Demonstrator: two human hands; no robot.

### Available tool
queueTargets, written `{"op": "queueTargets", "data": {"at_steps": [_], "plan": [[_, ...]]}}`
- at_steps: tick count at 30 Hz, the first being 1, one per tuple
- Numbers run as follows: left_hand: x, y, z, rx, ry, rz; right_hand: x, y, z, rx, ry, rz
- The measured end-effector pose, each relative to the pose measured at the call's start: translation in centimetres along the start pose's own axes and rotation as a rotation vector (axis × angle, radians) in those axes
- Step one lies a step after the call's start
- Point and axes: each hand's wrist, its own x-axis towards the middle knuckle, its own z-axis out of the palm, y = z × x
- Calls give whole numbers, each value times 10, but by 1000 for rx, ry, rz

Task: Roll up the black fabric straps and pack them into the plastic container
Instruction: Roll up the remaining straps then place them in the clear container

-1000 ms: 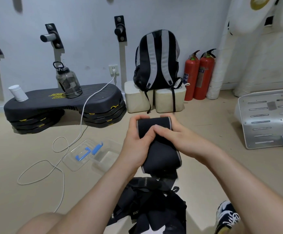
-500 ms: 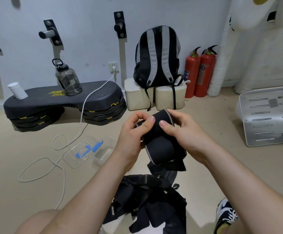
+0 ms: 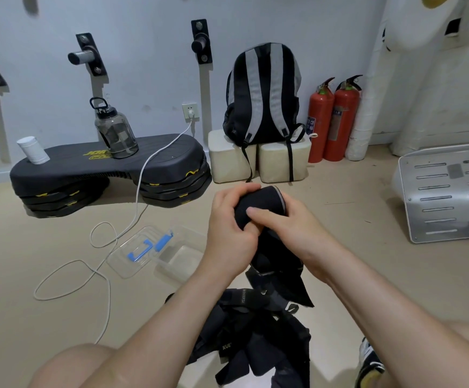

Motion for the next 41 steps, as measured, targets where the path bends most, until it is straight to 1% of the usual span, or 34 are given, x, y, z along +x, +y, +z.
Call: {"op": "queueTargets", "data": {"at_steps": [3, 7, 9, 11, 15, 17, 19, 20, 22, 24, 26, 29, 31, 33, 35, 37, 38, 40, 41], "plan": [[1, 1, -1, -24, -11, -22, 1, 0, 0, -20, -33, -15], [8, 3, -8, -98, 57, -27, 0, -3, 0, 72, -49, -47], [13, 3, -11, -120, 72, -19, -1, -7, -2, 185, -70, 11], [15, 2, -12, -105, 70, 10, 0, -9, -6, 229, -88, 56], [15, -1, -9, -42, 21, 100, 3, -6, -7, 226, -1, 58], [16, -3, -10, -26, -30, 123, 4, -5, -7, 236, 37, 62], [16, -1, -14, -73, -115, 70, 4, -6, -10, 239, 64, 68], [16, 1, -16, -140, -166, 5, 4, -7, -11, 242, 68, 67], [17, 3, -18, -262, -243, -180, 4, -9, -14, 232, 73, 59], [18, 4, -20, -264, -240, -316, 3, -10, -16, 212, 73, 58], [19, 3, -24, -249, -200, -317, 3, -10, -17, 213, 24, 70], [20, 2, -27, -230, -167, -230, 2, -12, -18, 212, -89, 94], [19, 2, -26, -162, -176, -159, 2, -11, -17, 204, -140, 120], [18, 3, -24, -92, -189, -105, 3, -10, -17, 207, -146, 123], [16, 4, -23, -84, -186, -91, 3, -9, -17, 234, -123, 104], [14, 7, -20, -142, -189, -134, 4, -11, -17, 271, -77, 67], [13, 8, -19, -201, -186, -195, 4, -12, -18, 284, -45, 46], [12, 10, -15, -337, -202, -377, 5, -12, -19, 296, 28, 11], [11, 10, -14, -392, -236, -464, 5, -12, -19, 297, 59, -3]]}}
